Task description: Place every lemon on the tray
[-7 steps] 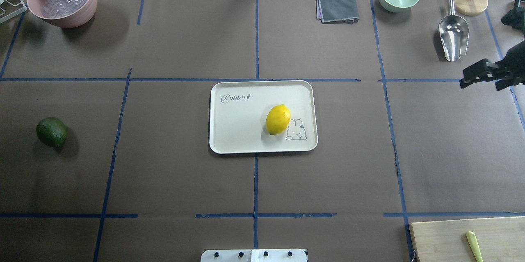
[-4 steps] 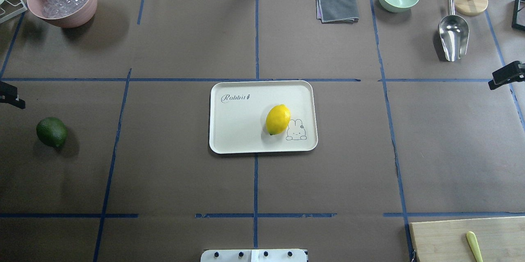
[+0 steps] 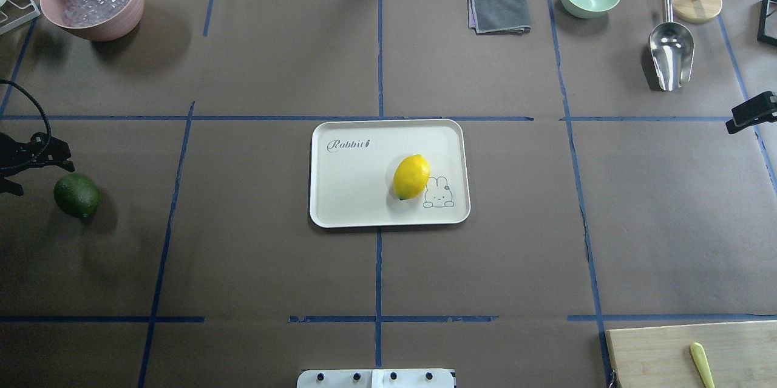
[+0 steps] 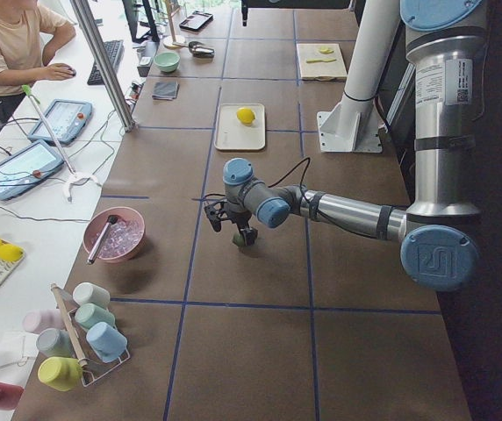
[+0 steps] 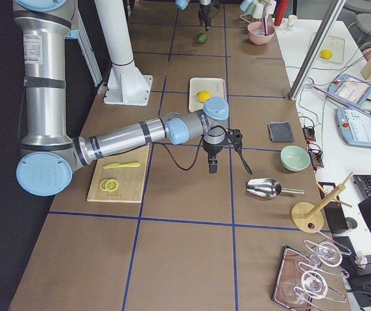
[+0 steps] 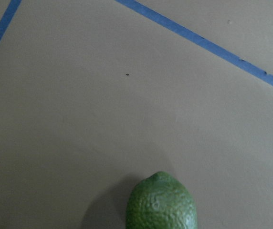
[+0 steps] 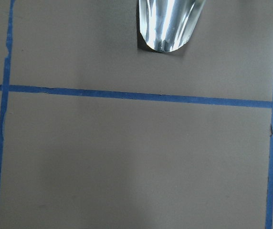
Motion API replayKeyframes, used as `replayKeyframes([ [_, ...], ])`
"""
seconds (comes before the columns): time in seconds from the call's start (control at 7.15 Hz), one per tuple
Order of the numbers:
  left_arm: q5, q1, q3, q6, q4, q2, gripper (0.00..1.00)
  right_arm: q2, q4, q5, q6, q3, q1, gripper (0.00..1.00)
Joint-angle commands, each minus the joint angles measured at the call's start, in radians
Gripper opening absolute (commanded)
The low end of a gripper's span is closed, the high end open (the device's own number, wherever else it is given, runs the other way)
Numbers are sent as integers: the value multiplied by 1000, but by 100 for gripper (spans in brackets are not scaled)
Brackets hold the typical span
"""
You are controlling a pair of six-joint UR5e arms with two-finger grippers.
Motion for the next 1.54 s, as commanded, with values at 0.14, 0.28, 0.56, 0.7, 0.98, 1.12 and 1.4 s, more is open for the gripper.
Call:
replayKeyframes([
  [0.14,7,47,38,-46,-66,-6,100,0,2,-6,-1,4,0,99],
  [0.28,7,53,46,-46,-72,-7,100,0,2,-7,-1,8,2,99],
  [0.56,7,70,62,-46,-72,-24,100,-2,2,-7,-1,13,2,99],
  [0.7,7,74,81,-46,-72,-39,100,-3,2,-7,-3,14,2,99],
  [0.98,8,96,101,-43,-74,-49,100,-3,2,-10,-1,13,2,99],
  [1.12,8,97,112,-43,-86,-47,100,-3,2,-10,-1,13,2,99],
  [1.4,10,108,129,-41,-104,-49,100,-3,2,-10,-1,13,2,99],
])
